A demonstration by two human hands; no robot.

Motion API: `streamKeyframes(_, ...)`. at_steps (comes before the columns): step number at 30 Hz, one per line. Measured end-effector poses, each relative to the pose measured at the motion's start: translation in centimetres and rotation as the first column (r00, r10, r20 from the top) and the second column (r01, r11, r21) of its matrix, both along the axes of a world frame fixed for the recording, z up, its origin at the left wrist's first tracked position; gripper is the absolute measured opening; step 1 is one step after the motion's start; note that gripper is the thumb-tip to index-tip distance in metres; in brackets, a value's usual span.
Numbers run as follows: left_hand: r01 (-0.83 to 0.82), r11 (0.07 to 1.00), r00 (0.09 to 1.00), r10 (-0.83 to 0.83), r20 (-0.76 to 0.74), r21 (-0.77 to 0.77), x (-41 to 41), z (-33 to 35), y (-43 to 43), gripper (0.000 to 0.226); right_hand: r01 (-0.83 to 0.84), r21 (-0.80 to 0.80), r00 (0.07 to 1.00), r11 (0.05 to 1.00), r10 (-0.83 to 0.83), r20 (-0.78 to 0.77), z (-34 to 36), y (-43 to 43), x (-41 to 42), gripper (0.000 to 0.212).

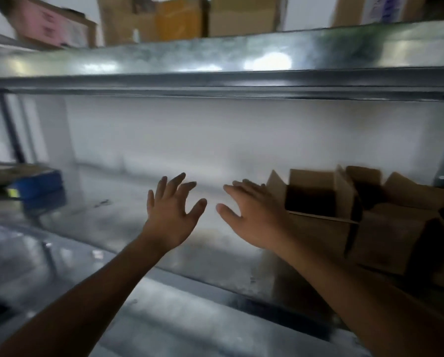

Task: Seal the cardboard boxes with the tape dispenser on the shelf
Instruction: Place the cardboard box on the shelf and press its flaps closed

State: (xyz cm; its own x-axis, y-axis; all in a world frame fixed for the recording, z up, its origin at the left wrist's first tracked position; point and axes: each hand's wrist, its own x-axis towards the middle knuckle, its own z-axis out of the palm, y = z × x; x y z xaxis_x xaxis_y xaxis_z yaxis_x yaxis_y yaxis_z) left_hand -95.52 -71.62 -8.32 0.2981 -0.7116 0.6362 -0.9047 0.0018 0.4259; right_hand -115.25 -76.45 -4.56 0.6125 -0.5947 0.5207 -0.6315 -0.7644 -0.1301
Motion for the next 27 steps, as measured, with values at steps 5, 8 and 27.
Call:
streamKeyframes(5, -0.179, 0.981, 0.983, 0.176, 0.044, 0.068, 9.6, -0.8, 7.1, 0.058, -0.123, 0.034, 0.991, 0.992, 0.125, -0.055, -1.4, 2.8, 9.8, 0.061)
streamKeyframes(8, -0.281, 0.952, 0.959, 0.274, 0.067, 0.126, 15.4, -0.8, 11.8, 0.059, -0.206, 0.039, 0.975, 0.978, 0.208, -0.071, -1.5, 5.2, 16.4, 0.063)
streamKeyframes(27, -0.561, 0.805, 0.828, 0.551, 0.105, 0.193, 48.0, 0.7, 32.3, 0.07, -0.461, 0.14, 0.887, 0.876, 0.46, 0.044, -1.3, 20.5, 54.8, 0.074)
